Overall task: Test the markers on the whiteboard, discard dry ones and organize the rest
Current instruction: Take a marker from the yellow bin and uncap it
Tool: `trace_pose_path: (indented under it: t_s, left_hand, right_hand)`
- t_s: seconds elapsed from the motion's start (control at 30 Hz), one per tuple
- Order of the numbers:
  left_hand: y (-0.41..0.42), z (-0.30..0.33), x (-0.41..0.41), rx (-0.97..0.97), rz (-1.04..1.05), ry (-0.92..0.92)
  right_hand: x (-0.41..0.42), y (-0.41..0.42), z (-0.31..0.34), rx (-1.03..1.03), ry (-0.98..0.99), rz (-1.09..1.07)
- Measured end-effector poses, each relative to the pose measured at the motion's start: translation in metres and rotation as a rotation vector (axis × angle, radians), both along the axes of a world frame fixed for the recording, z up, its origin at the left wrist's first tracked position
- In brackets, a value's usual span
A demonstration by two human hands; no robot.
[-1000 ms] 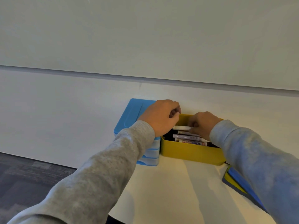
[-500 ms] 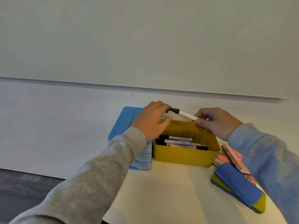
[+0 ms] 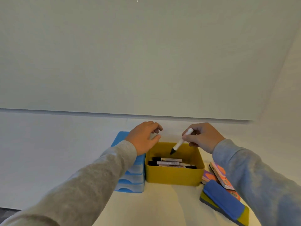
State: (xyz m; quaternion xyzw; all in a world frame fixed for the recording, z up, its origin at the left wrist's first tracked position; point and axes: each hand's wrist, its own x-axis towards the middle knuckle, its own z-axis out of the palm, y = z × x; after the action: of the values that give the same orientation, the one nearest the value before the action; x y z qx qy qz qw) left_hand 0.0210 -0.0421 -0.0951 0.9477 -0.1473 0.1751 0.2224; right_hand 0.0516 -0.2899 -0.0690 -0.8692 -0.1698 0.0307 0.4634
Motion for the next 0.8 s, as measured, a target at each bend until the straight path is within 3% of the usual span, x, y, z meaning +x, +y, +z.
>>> trace_pose_path:
  t_s: [0.43, 0.7, 0.8]
  left_hand:
    - [-0.013, 0.16, 0.012, 0.194, 0.005, -0.423]
    - [-0.02, 0.233, 0.042, 0.237, 0.148, -0.715]
    - [-0.022, 0.245, 0.053, 0.273, 0.205, -0.758]
  right_hand:
    - [0.004, 0.029, 0.11, 0.395, -0.309, -0.047]
    - [0.011, 0.021, 0.189, 0.618, -0.778, -0.03]
    - [0.018, 0.015, 0.22, 0.507, -1.03, -0.052]
